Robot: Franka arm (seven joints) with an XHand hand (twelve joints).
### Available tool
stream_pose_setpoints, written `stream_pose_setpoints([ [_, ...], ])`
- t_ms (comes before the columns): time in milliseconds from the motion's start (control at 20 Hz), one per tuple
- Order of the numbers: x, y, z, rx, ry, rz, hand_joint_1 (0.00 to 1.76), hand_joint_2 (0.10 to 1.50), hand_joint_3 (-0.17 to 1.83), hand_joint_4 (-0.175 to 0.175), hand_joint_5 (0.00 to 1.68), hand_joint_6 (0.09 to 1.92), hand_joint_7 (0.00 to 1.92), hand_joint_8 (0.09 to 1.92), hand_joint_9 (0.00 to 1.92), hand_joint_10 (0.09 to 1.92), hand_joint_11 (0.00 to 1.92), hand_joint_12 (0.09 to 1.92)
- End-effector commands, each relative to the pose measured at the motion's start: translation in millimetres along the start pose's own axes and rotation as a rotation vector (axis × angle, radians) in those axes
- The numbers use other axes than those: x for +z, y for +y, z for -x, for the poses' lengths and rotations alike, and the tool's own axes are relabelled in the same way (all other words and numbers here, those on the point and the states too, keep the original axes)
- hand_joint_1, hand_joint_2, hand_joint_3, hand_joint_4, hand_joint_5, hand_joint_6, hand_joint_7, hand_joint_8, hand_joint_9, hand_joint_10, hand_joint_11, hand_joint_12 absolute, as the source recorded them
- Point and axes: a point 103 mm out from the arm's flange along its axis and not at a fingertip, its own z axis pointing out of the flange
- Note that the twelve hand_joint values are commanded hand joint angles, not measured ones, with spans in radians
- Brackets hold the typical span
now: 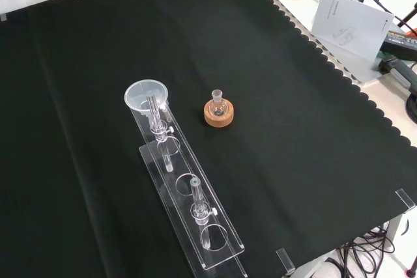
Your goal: Pick up the funnel from the transparent funnel stand.
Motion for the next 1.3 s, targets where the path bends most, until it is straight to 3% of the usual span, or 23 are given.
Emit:
stream_pose_setpoints([
  [50,0.3,-1.1,-4.6,-0.001,0.002,0.007,0.08,1.11,0.38,0.020,0.17,0.09,0.02,0.36,0.12,0.65,0.05,1.38],
  [500,2.8,4.4,-0.6,-0.006,0.012,0.003,0.00,1.18,0.40,0.033,0.14,0.09,0.00,0.29,0.09,0.64,0.02,1.38],
  [800,9.3,20.8,5.3,0.033,0.000,-0.010,0.00,1.18,0.40,0.033,0.15,0.09,0.00,0.29,0.09,0.64,0.02,1.39],
  [1100,26.6,57.3,14.4,0.076,-0.013,-0.042,0.00,1.18,0.38,0.032,0.15,0.09,0.00,0.32,0.09,0.64,0.01,1.39],
  [1300,45.0,100.6,16.4,0.068,-0.013,-0.068,0.00,1.19,0.37,0.030,0.15,0.09,0.00,0.33,0.10,0.64,0.01,1.39],
])
